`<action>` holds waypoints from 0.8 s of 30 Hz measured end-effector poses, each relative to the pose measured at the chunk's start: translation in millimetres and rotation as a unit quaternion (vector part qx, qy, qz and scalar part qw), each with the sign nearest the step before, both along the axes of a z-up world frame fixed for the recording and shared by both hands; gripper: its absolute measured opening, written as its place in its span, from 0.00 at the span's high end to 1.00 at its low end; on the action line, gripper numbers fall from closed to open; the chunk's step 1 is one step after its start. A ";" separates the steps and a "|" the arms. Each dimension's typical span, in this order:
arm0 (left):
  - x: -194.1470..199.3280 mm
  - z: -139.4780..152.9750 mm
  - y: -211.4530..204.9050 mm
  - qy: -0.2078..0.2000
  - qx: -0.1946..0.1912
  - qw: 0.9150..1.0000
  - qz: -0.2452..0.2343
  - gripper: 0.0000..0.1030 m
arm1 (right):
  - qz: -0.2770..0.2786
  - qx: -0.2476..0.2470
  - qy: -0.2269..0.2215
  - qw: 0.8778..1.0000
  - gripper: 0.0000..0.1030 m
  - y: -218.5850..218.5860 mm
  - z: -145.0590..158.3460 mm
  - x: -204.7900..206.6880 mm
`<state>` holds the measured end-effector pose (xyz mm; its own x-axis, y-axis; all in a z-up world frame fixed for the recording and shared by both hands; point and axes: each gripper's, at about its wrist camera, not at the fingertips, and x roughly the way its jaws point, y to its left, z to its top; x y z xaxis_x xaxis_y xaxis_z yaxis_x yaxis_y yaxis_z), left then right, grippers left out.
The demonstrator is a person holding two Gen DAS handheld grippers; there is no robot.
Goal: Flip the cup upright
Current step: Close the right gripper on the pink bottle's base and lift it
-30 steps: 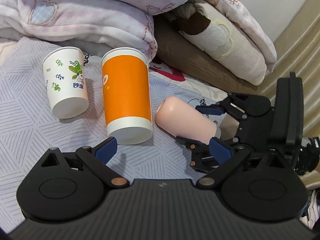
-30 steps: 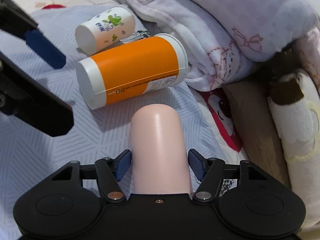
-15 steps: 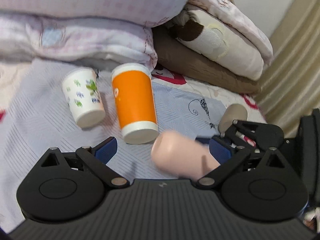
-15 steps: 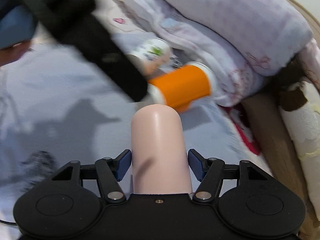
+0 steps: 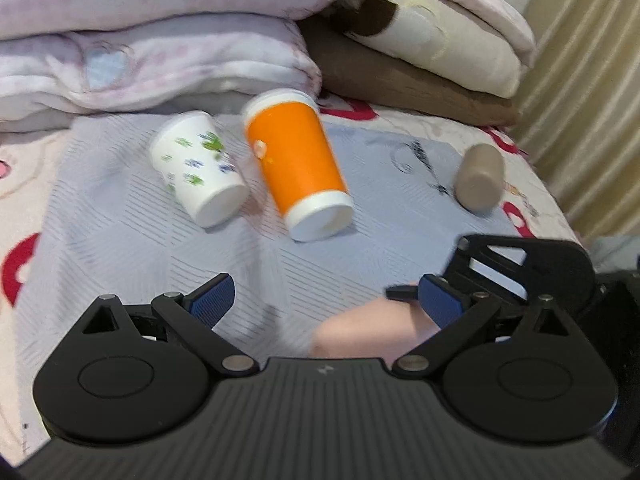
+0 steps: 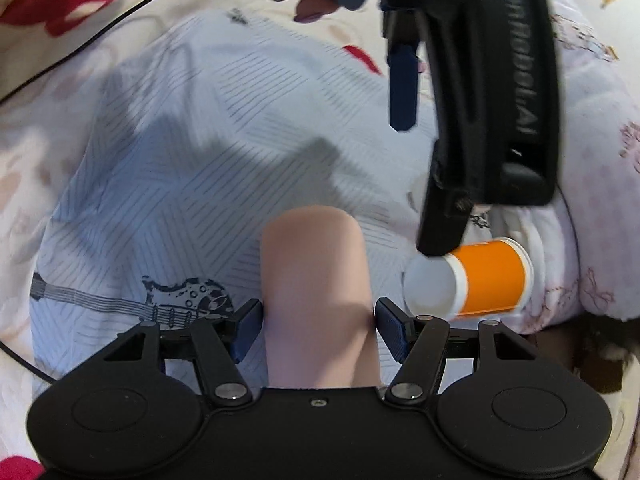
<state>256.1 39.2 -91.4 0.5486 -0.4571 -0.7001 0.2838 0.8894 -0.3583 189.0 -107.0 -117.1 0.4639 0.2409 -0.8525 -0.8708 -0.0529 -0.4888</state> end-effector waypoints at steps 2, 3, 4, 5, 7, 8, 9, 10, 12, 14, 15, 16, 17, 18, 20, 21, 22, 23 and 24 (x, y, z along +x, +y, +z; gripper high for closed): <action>0.0 -4.9 -0.9 0.007 -0.017 1.000 -0.005 0.03 | -0.001 0.005 0.002 1.000 0.31 -0.2 1.3 -0.3; 1.1 -7.2 -0.7 0.014 -0.030 0.999 -0.009 0.03 | -0.008 0.012 0.005 1.000 0.22 0.0 3.5 -0.8; 2.5 -8.7 -2.2 0.016 -0.038 0.999 -0.010 0.03 | -0.015 0.021 0.003 1.000 0.19 -1.2 6.5 -0.3; 3.6 -9.4 -3.4 0.012 -0.041 0.999 -0.010 0.03 | -0.022 0.030 -0.006 0.999 0.17 -3.3 9.6 -1.1; 5.6 -10.3 -4.7 0.004 -0.043 0.999 -0.012 0.03 | -0.035 0.032 -0.029 0.998 0.17 -6.7 12.0 -2.7; 6.9 -10.8 -5.2 0.004 -0.047 0.999 -0.015 0.03 | -0.044 0.026 -0.040 0.998 0.17 -6.4 12.4 -8.2; 8.9 -11.2 -5.2 0.006 -0.051 0.999 -0.019 0.03 | -0.050 0.024 -0.050 0.997 0.17 -8.1 13.5 -11.9; 10.7 -11.4 -5.1 0.006 -0.053 0.998 -0.021 0.03 | -0.057 0.028 -0.059 0.996 0.17 -10.6 15.8 -15.6; 12.5 -11.5 -4.0 0.004 -0.055 0.998 -0.026 0.03 | -0.081 0.041 -0.066 0.994 0.17 -15.6 23.6 -23.5; 13.6 -12.5 -3.4 0.003 -0.055 0.998 -0.036 0.03 | -0.120 0.071 -0.058 0.989 0.18 -20.0 35.1 -30.3; 14.1 -13.2 -3.9 0.004 -0.053 0.998 -0.040 0.03 | -0.145 0.088 -0.039 0.985 0.19 -21.4 42.0 -32.4; 14.9 -14.3 -4.7 0.005 -0.051 0.998 -0.044 0.03 | -0.176 0.106 -0.012 0.979 0.20 -21.9 48.5 -34.1; 15.5 -15.7 -5.3 0.007 -0.049 0.998 -0.046 0.03 | -0.207 0.125 0.018 0.970 0.22 -21.7 53.6 -35.0; 16.5 -17.1 -5.5 0.009 -0.047 0.998 -0.046 0.03 | -0.236 0.143 0.050 0.960 0.22 -19.5 56.0 -36.0; 18.2 -19.8 -5.3 0.017 -0.052 0.997 -0.048 0.03 | -0.296 0.181 0.120 0.930 0.24 -20.6 56.0 -31.2; 18.5 -20.9 -4.9 0.021 -0.056 0.997 -0.050 0.03 | -0.324 0.195 0.150 0.914 0.25 -22.1 53.4 -26.8; 18.7 -21.7 -4.7 0.024 -0.059 0.997 -0.052 0.05 | -0.354 0.213 0.180 0.893 0.25 -24.5 49.9 -20.7; 18.6 -22.1 -4.2 0.027 -0.066 0.996 -0.053 0.11 | -0.383 0.234 0.212 0.868 0.25 -28.9 45.6 -13.4; 19.4 -22.8 -2.5 0.032 -0.079 0.995 -0.052 0.13 | -0.407 0.253 0.239 0.845 0.25 -34.9 41.4 -8.1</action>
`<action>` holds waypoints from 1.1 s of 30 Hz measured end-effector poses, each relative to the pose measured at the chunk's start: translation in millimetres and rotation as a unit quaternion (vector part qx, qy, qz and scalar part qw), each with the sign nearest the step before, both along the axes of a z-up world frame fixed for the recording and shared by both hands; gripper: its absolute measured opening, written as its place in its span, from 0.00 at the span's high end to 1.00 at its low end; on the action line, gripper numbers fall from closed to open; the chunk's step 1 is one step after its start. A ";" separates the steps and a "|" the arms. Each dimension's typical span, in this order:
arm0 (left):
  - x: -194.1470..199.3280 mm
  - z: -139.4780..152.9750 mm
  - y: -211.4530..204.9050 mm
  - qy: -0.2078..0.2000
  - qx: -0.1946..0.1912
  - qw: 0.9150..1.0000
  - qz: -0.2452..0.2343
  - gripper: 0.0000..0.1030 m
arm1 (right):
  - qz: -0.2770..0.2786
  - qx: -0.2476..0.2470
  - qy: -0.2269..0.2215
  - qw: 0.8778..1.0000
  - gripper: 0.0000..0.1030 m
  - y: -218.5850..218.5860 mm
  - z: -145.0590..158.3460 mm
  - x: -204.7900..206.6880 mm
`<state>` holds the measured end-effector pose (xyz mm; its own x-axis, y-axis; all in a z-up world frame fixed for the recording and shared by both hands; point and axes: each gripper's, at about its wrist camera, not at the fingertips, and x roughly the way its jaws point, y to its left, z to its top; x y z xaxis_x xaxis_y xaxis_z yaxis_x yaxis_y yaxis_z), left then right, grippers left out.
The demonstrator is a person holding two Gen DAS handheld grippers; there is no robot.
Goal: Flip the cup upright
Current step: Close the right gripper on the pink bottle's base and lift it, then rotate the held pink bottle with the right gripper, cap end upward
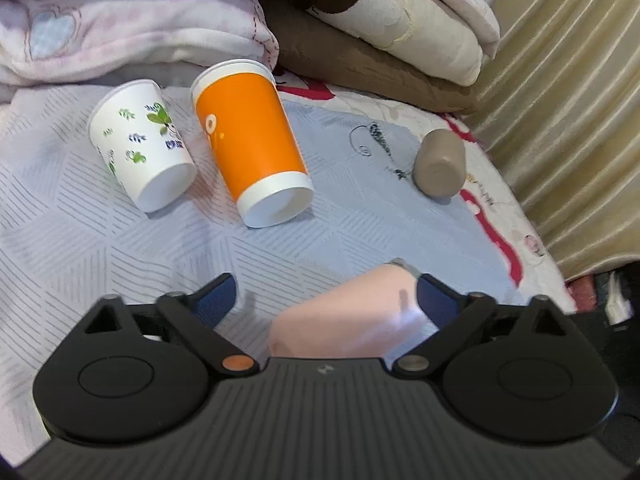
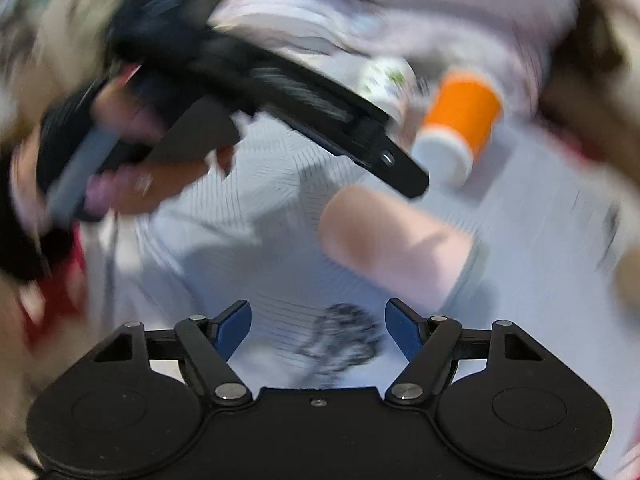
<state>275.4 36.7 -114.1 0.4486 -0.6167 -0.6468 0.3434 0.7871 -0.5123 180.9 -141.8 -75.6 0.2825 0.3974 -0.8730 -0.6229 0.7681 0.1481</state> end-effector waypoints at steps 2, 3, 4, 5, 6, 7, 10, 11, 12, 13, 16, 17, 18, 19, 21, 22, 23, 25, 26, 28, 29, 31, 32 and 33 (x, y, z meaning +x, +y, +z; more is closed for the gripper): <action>3.7 -2.0 3.4 0.018 -0.025 1.000 0.005 0.23 | -0.063 0.051 0.064 0.995 0.25 -8.0 -12.1 16.5; 4.4 -2.9 4.5 0.022 -0.030 0.999 0.010 0.24 | -0.092 0.069 0.088 0.989 0.25 -11.8 -18.3 22.8; 3.8 -3.3 5.6 0.022 -0.031 0.999 0.012 0.26 | -0.121 0.085 0.110 0.983 0.25 -17.2 -24.3 27.1; 3.3 -3.6 5.3 0.021 -0.028 0.999 0.010 0.27 | -0.141 0.100 0.121 0.977 0.25 -19.7 -29.7 28.9; 2.5 -4.3 5.7 0.021 -0.025 0.999 0.008 0.29 | -0.156 0.112 0.123 0.974 0.25 -22.5 -33.0 31.7; 2.7 -5.5 6.3 0.025 -0.025 0.999 0.008 0.31 | -0.166 0.116 0.122 0.972 0.25 -24.6 -35.1 34.0; 4.7 -7.6 11.9 0.032 -0.035 0.999 0.017 0.32 | -0.187 0.132 0.122 0.966 0.25 -28.4 -38.7 37.6; 5.8 -8.4 14.1 0.031 -0.041 0.998 0.019 0.32 | -0.192 0.143 0.123 0.963 0.25 -30.5 -38.1 38.8; 7.2 -10.0 15.8 0.033 -0.048 0.998 0.019 0.32 | -0.197 0.158 0.120 0.960 0.25 -32.6 -37.0 39.1; 8.0 -11.7 16.8 0.036 -0.052 0.998 0.018 0.32 | -0.198 0.170 0.116 0.958 0.25 -36.3 -38.0 43.4; 8.4 -16.3 17.8 0.040 -0.057 0.998 0.009 0.32 | -0.203 0.176 0.109 0.957 0.25 -36.3 -33.8 46.1; 8.6 -17.9 18.0 0.041 -0.057 0.997 0.009 0.32 | -0.210 0.177 0.109 0.955 0.25 -36.9 -34.2 48.1; 8.9 -19.6 18.2 0.044 -0.058 0.997 0.009 0.32 | -0.218 0.180 0.112 0.953 0.25 -40.1 -33.5 51.1; 9.4 -20.9 18.4 0.048 -0.059 0.997 0.008 0.32 | -0.227 0.186 0.113 0.949 0.25 -41.1 -34.0 53.5; 10.0 -23.7 17.6 0.065 -0.066 0.996 0.000 0.32 | -0.242 0.193 0.117 0.944 0.24 -44.9 -33.1 55.8; 9.9 -25.1 16.8 0.076 -0.068 0.995 -0.006 0.32 | -0.250 0.193 0.118 0.941 0.24 -46.2 -33.6 57.9; 9.9 -26.5 15.7 0.089 -0.070 0.994 -0.011 0.35 | -0.256 0.192 0.117 0.940 0.24 -46.8 -34.7 60.5; 9.9 -28.5 14.7 0.109 -0.072 0.991 -0.015 0.35 | -0.257 0.183 0.110 0.943 0.23 -47.4 -34.0 63.2; 8.6 -29.3 13.8 0.109 -0.072 0.991 -0.022 0.35 | -0.254 0.176 0.104 0.945 0.23 -44.9 -34.7 62.8; 7.4 -31.5 9.6 0.108 -0.072 0.991 -0.041 0.35 | -0.253 0.169 0.103 0.947 0.23 -45.1 -33.5 59.3; 8.0 -34.5 7.5 0.120 -0.078 0.988 -0.048 0.35 | -0.254 0.166 0.107 0.947 0.23 -45.9 -33.0 57.0; 7.1 -39.2 4.6 0.132 -0.093 0.985 -0.055 0.35 | -0.245 0.163 0.103 0.950 0.23 -47.8 -30.5 51.9; 6.4 -40.9 2.4 0.135 -0.100 0.984 -0.055 0.35 | -0.241 0.152 0.090 0.954 0.22 -48.3 -27.9 49.6; 5.6 -42.5 0.8 0.139 -0.108 0.983 -0.056 0.35 | -0.236 0.143 0.079 0.958 0.22 -49.4 -26.0 47.6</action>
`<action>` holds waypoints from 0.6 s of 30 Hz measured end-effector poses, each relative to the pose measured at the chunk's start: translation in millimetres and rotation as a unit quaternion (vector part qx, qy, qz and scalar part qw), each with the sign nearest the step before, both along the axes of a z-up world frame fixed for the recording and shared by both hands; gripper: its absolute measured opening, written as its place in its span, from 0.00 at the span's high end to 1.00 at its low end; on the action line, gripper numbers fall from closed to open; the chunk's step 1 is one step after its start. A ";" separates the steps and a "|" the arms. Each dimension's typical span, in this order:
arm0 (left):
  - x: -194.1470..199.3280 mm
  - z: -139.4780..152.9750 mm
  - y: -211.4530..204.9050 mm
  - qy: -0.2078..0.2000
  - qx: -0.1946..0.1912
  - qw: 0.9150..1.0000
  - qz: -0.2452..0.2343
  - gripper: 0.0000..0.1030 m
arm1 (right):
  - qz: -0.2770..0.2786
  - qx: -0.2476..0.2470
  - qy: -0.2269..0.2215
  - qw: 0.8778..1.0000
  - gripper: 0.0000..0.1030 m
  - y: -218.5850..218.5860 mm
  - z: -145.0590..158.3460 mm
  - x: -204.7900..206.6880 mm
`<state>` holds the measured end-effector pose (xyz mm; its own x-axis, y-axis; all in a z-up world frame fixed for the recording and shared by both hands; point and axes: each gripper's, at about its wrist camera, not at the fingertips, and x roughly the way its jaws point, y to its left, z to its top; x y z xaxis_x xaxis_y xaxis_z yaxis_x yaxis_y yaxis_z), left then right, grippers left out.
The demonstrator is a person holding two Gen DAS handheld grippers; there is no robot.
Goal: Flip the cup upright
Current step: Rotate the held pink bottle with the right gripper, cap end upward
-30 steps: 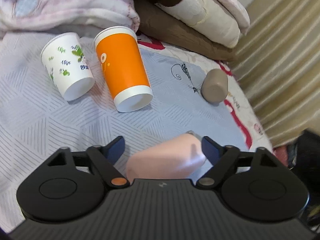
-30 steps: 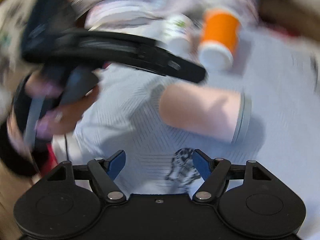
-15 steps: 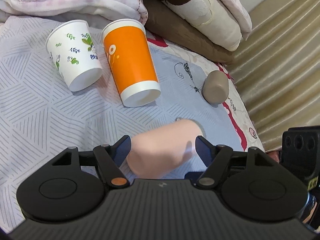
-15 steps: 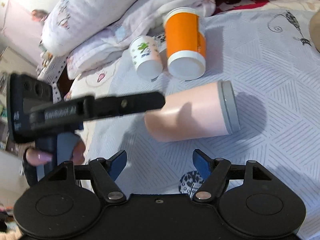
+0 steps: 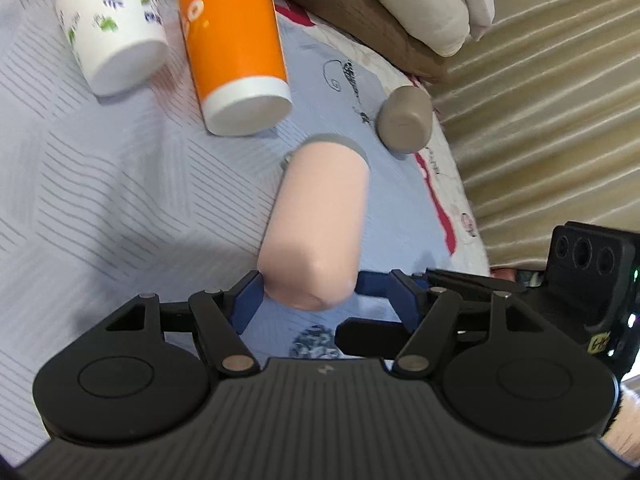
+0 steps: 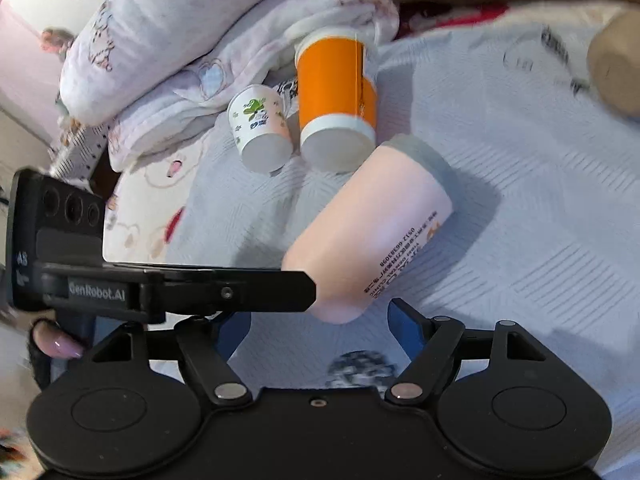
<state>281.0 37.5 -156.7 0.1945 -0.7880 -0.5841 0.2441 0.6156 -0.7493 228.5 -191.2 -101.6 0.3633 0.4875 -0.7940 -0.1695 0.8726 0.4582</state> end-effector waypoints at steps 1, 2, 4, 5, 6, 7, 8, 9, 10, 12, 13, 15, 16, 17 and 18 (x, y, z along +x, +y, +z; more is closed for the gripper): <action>-0.6 -1.6 -1.5 0.006 -0.010 1.000 -0.002 0.35 | 0.007 -0.009 -0.010 1.000 0.22 -1.5 1.7 -1.6; -1.1 -3.0 -2.0 0.010 -0.019 1.000 -0.001 0.35 | 0.014 -0.018 -0.019 1.000 0.22 -3.3 3.3 -3.0; -2.5 -2.3 -3.0 0.006 -0.024 1.000 0.010 0.35 | 0.019 -0.035 -0.032 0.999 0.22 -7.3 6.3 -5.1; -3.5 -0.6 -1.8 -0.001 -0.018 1.000 0.021 0.32 | 0.011 -0.049 -0.037 0.998 0.21 -8.7 8.2 -5.6; -4.6 1.3 -1.3 -0.012 -0.009 0.999 0.031 0.31 | 0.006 -0.061 -0.037 0.997 0.21 -8.7 10.2 -5.2; -5.5 3.3 -0.8 -0.022 -0.004 0.999 0.037 0.30 | 0.010 -0.062 -0.037 0.997 0.21 -8.2 12.1 -4.2; -4.9 3.6 0.3 -0.026 -0.005 0.999 0.040 0.30 | 0.015 -0.062 -0.041 0.997 0.21 -6.4 14.4 -2.7; -4.9 3.1 1.5 -0.027 -0.013 0.998 0.047 0.30 | 0.016 -0.069 -0.050 0.996 0.19 -3.2 16.8 -0.1; -4.5 2.2 3.3 -0.028 -0.024 0.998 0.057 0.30 | 0.013 -0.079 -0.056 0.995 0.16 -0.5 18.4 2.7; -1.2 -0.4 5.2 -0.028 -0.046 0.996 0.068 0.31 | 0.001 -0.108 -0.068 0.992 0.12 3.4 17.8 8.7; -1.0 -3.5 4.5 -0.025 -0.058 0.995 0.072 0.32 | -0.011 -0.130 -0.076 0.988 0.12 4.9 16.2 10.3; 0.6 -8.2 0.8 -0.017 -0.064 0.995 0.070 0.32 | -0.019 -0.132 -0.081 0.988 0.11 1.9 11.4 11.0; 1.0 -9.6 -1.6 -0.016 -0.062 0.995 0.072 0.34 | -0.019 -0.114 -0.071 0.991 0.11 -1.5 7.3 12.9; 1.3 -10.7 -3.7 -0.016 -0.062 0.995 0.072 0.36 | -0.021 -0.099 -0.060 0.993 0.11 -4.5 3.5 14.8; 1.5 -11.8 -4.6 -0.013 -0.066 0.995 0.072 0.38 | -0.024 -0.086 -0.053 0.995 0.11 -6.4 0.4 16.6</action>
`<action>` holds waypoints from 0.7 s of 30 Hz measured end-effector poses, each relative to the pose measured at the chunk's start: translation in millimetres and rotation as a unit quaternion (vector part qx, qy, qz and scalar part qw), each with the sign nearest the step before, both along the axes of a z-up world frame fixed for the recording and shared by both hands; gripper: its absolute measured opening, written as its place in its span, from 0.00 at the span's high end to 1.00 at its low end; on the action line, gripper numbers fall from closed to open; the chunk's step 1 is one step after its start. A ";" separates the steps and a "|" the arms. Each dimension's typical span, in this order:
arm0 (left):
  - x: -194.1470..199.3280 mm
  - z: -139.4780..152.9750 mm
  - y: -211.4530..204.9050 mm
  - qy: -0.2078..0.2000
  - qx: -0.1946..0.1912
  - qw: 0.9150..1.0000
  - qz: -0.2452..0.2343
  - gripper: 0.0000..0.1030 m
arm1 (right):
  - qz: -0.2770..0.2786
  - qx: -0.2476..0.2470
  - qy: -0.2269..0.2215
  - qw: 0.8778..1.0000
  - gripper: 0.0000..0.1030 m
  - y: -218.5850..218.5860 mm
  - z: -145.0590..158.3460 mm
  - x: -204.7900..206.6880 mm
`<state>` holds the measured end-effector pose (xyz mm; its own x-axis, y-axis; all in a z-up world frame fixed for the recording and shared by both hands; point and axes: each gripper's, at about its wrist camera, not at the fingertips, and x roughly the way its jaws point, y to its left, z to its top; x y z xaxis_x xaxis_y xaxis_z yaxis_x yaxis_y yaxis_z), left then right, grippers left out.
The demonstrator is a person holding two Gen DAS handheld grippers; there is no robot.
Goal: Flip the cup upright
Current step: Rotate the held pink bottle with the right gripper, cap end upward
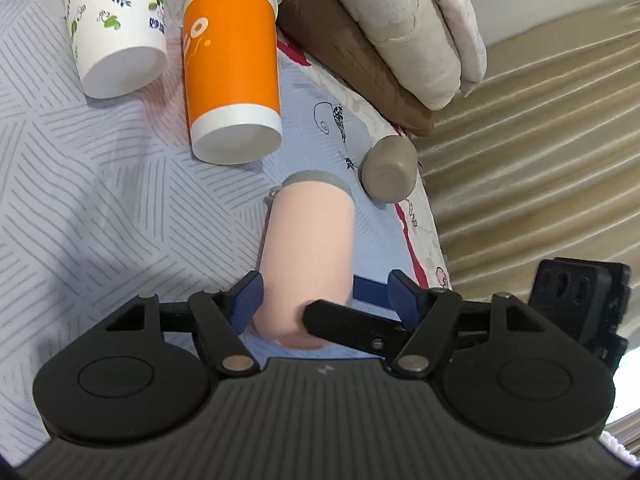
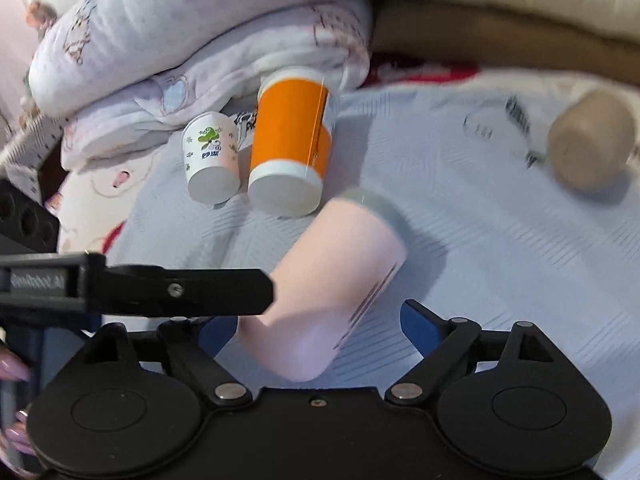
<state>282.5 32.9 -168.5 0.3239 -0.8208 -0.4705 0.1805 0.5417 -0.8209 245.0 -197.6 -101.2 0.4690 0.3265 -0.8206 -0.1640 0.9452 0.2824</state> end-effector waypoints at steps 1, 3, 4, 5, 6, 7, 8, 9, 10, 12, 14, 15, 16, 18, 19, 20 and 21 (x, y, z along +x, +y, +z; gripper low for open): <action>0.3 -1.8 -1.0 0.006 -0.008 1.000 -0.001 0.44 | -0.001 0.010 0.007 1.000 0.11 -1.9 -3.5 2.4; 2.3 -7.9 -1.9 0.029 -0.040 0.999 -0.014 0.44 | 0.004 0.018 0.012 1.000 0.12 -4.0 -9.6 5.5; 1.7 -9.6 -1.1 0.037 -0.041 0.998 -0.012 0.44 | 0.005 0.014 0.011 1.000 0.12 -4.0 -11.5 6.3; 1.5 -11.8 -0.4 0.044 -0.037 0.998 -0.009 0.46 | 0.002 0.006 0.008 1.000 0.13 -4.2 -12.0 6.2; 1.6 -12.4 -0.3 0.045 -0.033 0.998 -0.007 0.46 | 0.003 -0.006 0.006 1.000 0.20 -2.0 -11.9 6.7; 0.5 -12.2 -0.1 0.043 -0.030 0.999 -0.005 0.46 | 0.009 -0.028 0.004 1.000 0.23 -0.1 -11.3 7.7; -0.7 -11.4 1.1 0.041 -0.028 0.999 -0.003 0.46 | 0.019 -0.040 0.002 0.999 0.24 1.2 -11.1 7.9; -1.1 -10.8 2.1 0.042 -0.026 0.999 -0.002 0.46 | 0.028 -0.045 0.001 0.999 0.25 3.1 -10.8 8.2; -0.8 -10.6 2.8 0.042 -0.024 0.999 0.000 0.46 | 0.036 -0.049 0.000 0.998 0.25 3.8 -9.8 8.9; -0.8 -9.5 4.3 0.037 -0.022 0.999 0.003 0.45 | 0.041 -0.047 0.003 0.998 0.25 3.0 -8.9 8.1; -0.4 -9.2 5.0 0.038 -0.021 0.999 0.001 0.45 | 0.049 -0.029 0.018 0.998 0.25 0.8 -9.5 5.9; -0.5 -10.0 4.1 0.038 -0.018 0.999 0.001 0.45 | 0.055 -0.021 0.025 0.998 0.25 1.8 -10.2 4.1; -0.5 -10.8 3.2 0.038 -0.014 0.999 0.002 0.45 | 0.062 -0.017 0.032 0.997 0.25 3.6 -10.6 0.7; -0.6 -13.0 0.6 0.037 0.004 0.999 0.001 0.45 | 0.077 -0.017 0.041 0.996 0.25 6.9 -11.8 -4.2; -0.8 -14.3 -0.5 0.036 0.013 0.999 0.000 0.42 | 0.081 -0.019 0.040 0.996 0.25 8.0 -11.5 -6.0; -1.3 -15.5 -0.9 0.034 0.012 0.999 -0.001 0.42 | 0.078 -0.024 0.036 0.996 0.24 9.3 -10.9 -5.2; -1.5 -16.8 -1.3 0.036 0.008 0.999 0.000 0.42 | 0.074 -0.028 0.031 0.996 0.22 9.0 -9.8 -5.0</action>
<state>281.1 31.6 -185.3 0.2894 -0.8125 -0.5060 0.1207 0.5554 -0.8228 240.0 -188.6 -110.9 0.3667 0.3407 -0.8657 -0.2863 0.9267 0.2434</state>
